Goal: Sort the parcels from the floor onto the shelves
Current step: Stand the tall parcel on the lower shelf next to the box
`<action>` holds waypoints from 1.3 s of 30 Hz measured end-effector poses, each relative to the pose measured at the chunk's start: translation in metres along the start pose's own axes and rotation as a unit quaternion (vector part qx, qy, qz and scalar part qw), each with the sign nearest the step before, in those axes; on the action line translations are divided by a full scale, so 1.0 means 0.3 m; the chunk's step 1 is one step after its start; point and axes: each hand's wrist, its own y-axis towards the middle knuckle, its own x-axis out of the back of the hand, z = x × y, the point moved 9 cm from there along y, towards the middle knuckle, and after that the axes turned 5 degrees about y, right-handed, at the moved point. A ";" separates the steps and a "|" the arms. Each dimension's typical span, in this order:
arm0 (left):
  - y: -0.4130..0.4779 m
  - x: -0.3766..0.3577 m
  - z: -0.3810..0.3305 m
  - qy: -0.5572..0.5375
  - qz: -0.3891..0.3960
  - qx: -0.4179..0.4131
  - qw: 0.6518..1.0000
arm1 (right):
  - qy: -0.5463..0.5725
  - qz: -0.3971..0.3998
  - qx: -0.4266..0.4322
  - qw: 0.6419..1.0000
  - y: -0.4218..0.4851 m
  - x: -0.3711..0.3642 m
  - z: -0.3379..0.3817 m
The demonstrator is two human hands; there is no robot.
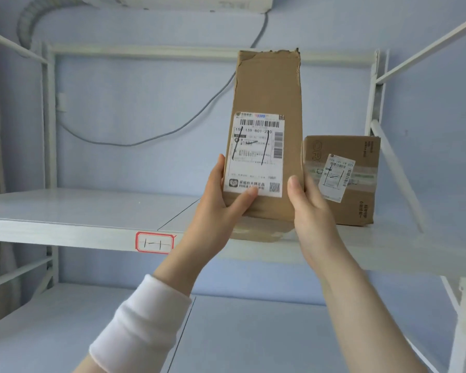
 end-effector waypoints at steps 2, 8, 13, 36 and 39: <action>0.067 0.018 0.003 -0.001 0.006 -0.014 1.000 | -0.012 -0.006 0.009 1.000 0.070 -0.009 0.006; 0.238 0.051 0.042 -0.024 0.005 -0.054 0.998 | -0.021 -0.014 0.026 0.999 0.232 -0.040 -0.033; 0.324 0.031 0.164 -0.053 0.032 -0.045 0.997 | -0.040 -0.022 0.021 0.999 0.314 -0.028 -0.154; 0.437 -0.181 0.606 0.110 0.197 0.066 0.972 | -0.199 0.055 -0.132 0.969 0.408 0.205 -0.571; 0.467 -0.190 0.668 0.151 0.218 0.089 0.960 | -0.213 0.068 -0.162 0.961 0.426 0.219 -0.616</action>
